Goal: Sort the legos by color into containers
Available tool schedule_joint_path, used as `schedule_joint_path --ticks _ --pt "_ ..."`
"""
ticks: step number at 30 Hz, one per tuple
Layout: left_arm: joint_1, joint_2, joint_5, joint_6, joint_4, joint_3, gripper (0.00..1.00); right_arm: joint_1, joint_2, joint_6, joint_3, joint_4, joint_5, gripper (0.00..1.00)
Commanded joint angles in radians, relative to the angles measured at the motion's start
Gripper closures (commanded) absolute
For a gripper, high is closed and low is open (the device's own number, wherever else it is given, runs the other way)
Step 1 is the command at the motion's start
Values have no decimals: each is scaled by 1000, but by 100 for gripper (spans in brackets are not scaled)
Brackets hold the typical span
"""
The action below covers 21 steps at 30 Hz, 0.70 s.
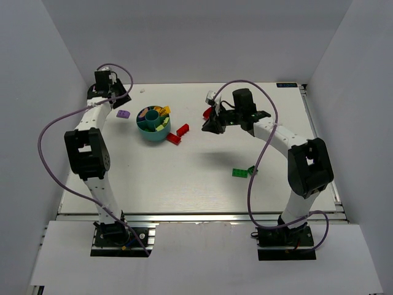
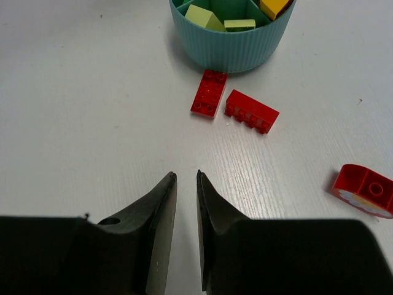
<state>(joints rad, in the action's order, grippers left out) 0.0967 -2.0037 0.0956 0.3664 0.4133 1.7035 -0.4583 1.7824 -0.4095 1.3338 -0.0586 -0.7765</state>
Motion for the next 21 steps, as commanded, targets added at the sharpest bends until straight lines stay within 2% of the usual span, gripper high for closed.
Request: schedule_joint_path --ticks 1,3,4,6,12,16,17,21 --pt "26 -61 -218 132 177 117 46 0 8 -11 44 -9 2 75" --pt "32 -98 -231 170 223 159 44 0 9 -8 41 -1 0 75" --pt "32 -104 -235 189 228 166 35 0 11 -8 41 0 0 74" --pt "32 -124 -244 187 229 191 29 1 12 -9 39 3 -1 74" --pt "43 -256 -252 112 338 349 28 6 23 -9 38 20 -10 73" --pt "49 -291 -246 187 323 369 28 17 29 1 30 36 -15 73" --pt "49 -296 -244 209 305 363 21 20 31 3 28 39 -17 73" --pt "58 -339 -226 348 308 377 21 32 38 5 28 42 -23 72"
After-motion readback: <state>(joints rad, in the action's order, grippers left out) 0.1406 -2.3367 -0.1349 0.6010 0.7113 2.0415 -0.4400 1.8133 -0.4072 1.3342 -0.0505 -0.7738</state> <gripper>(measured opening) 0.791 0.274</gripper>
